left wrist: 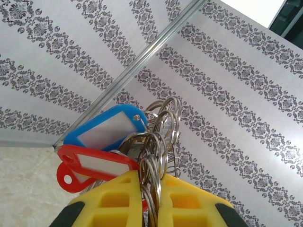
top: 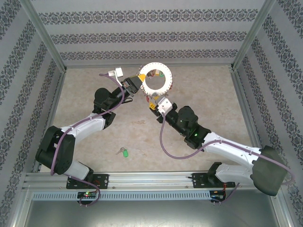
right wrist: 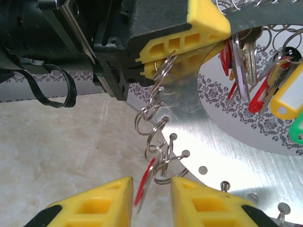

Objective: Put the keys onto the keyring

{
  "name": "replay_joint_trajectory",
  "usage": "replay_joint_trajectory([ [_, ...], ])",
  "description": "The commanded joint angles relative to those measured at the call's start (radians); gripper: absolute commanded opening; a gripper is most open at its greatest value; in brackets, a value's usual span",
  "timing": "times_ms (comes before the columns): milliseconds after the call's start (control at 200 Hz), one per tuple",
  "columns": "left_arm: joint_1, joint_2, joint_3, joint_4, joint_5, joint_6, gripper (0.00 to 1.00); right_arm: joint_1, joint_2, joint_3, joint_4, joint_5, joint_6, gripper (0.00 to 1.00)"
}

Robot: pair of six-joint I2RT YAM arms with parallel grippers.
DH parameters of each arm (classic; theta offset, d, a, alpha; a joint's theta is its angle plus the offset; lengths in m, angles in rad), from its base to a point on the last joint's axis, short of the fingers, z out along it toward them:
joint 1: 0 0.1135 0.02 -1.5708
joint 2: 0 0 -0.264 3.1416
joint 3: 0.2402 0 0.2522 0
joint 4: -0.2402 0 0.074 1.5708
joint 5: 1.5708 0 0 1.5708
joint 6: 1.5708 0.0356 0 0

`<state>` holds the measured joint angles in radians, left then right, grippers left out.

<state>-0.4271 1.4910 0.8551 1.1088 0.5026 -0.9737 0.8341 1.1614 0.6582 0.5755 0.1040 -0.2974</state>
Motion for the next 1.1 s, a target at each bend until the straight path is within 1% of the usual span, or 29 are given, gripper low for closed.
replay_joint_trajectory([
  [0, -0.021, -0.042, 0.036, 0.126, -0.009, 0.000, 0.00, 0.010, 0.008, -0.020, 0.052, 0.059, -0.021, 0.26],
  [55, -0.023, -0.044, 0.033, 0.125, -0.009, 0.001, 0.00, 0.010, 0.008, -0.020, 0.057, 0.062, -0.026, 0.23],
  [290, -0.030, -0.043, 0.033, 0.117, -0.015, 0.001, 0.00, 0.011, 0.022, -0.017, 0.087, 0.085, -0.035, 0.19],
  [350, -0.032, -0.043, 0.033, 0.117, -0.014, 0.001, 0.00, 0.013, 0.027, -0.016, 0.095, 0.100, -0.036, 0.16],
  [450, -0.034, -0.046, 0.032, 0.114, -0.015, 0.001, 0.00, 0.016, 0.032, -0.017, 0.106, 0.127, -0.035, 0.15],
  [490, -0.033, -0.048, 0.030, 0.114, -0.017, 0.001, 0.00, 0.018, 0.034, -0.019, 0.113, 0.129, -0.034, 0.16],
  [580, -0.036, -0.049, 0.029, 0.114, -0.019, 0.001, 0.00, 0.017, 0.037, -0.017, 0.115, 0.104, -0.035, 0.23],
  [854, -0.041, -0.049, 0.030, 0.108, -0.024, 0.001, 0.00, 0.024, 0.059, -0.009, 0.165, 0.134, -0.034, 0.22],
  [909, -0.043, -0.048, 0.028, 0.105, -0.027, 0.003, 0.00, 0.026, 0.066, -0.009, 0.185, 0.137, -0.037, 0.23],
  [979, -0.044, -0.047, 0.027, 0.106, -0.029, 0.002, 0.00, 0.032, 0.077, -0.006, 0.212, 0.150, -0.043, 0.27],
  [1094, -0.047, -0.046, 0.025, 0.105, -0.035, 0.000, 0.00, 0.038, 0.092, 0.001, 0.228, 0.174, -0.045, 0.25],
])
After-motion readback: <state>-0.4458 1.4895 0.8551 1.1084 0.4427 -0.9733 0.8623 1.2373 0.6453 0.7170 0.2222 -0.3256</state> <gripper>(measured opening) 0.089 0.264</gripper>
